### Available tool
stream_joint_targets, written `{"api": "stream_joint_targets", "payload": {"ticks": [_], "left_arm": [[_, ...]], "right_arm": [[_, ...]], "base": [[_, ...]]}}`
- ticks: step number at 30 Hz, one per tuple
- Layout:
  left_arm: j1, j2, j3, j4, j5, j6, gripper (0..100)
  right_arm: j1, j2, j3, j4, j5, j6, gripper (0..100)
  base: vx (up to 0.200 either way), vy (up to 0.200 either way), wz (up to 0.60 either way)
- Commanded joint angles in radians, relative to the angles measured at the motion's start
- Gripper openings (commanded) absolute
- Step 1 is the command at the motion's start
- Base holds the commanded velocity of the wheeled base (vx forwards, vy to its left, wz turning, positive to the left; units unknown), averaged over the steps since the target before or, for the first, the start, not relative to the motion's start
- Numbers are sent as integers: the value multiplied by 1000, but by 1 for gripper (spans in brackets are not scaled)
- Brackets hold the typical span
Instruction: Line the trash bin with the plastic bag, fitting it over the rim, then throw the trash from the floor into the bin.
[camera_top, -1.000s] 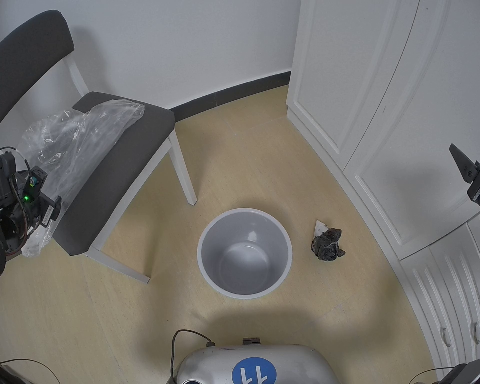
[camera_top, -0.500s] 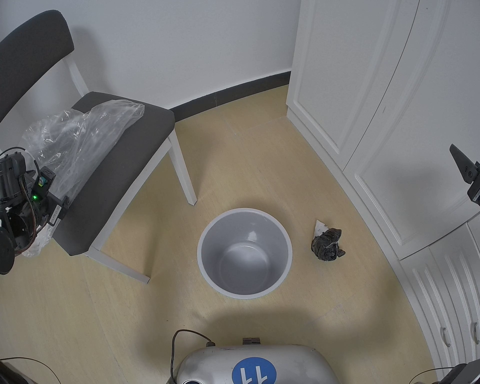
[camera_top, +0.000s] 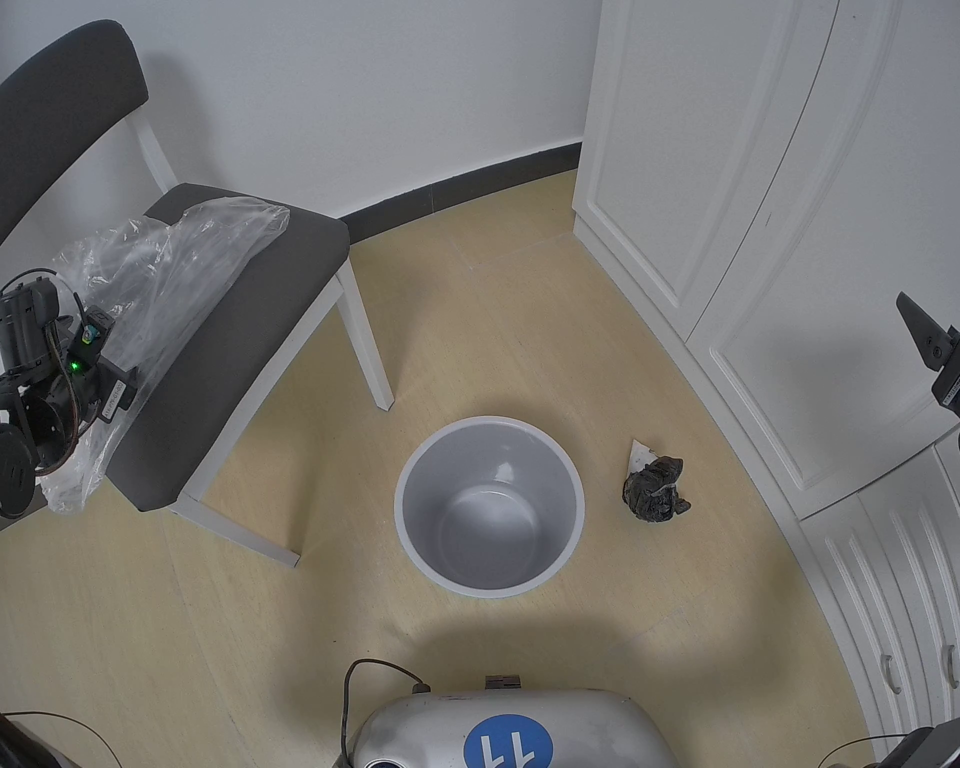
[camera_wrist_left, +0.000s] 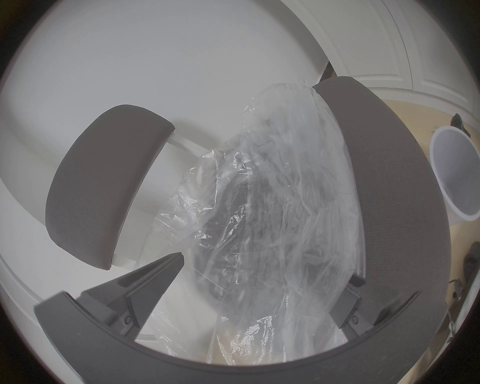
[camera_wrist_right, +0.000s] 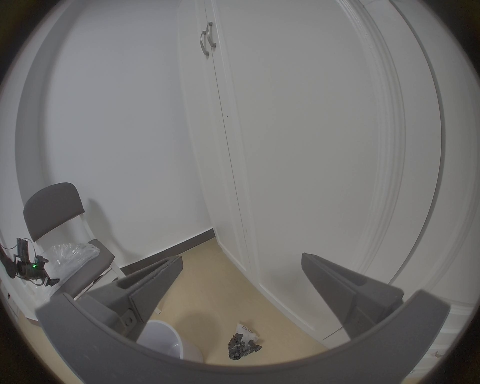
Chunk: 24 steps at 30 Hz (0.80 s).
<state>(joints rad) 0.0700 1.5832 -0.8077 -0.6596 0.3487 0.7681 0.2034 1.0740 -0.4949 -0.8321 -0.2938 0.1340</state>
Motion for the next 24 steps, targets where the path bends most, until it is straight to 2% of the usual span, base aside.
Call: {"api": "stream_joint_targets", "payload": {"ticks": [1,12,13,23,24], "left_arm": [[1,21,-7,0,1,-1,100],[1,37,-8,-2,-2,-9,100],[-1,35,-7,-2,-5,-9,0],[-10,20,38,-57,-8,-15,0],[-16,11,76,-129,-10,-21,0]], "right_arm": [[1,-2,1,-1,1,-1,100],[1,0,-2,-1,1,-1,100],[1,-2,-2,-1,1,-1,100],[1,9,-5,-2,-1,-1,100],[4,10,-2,-2,-1,-2,100]], "base": [[0,0,0],[0,0,0],[0,0,0],[0,0,0],[0,0,0]]}}
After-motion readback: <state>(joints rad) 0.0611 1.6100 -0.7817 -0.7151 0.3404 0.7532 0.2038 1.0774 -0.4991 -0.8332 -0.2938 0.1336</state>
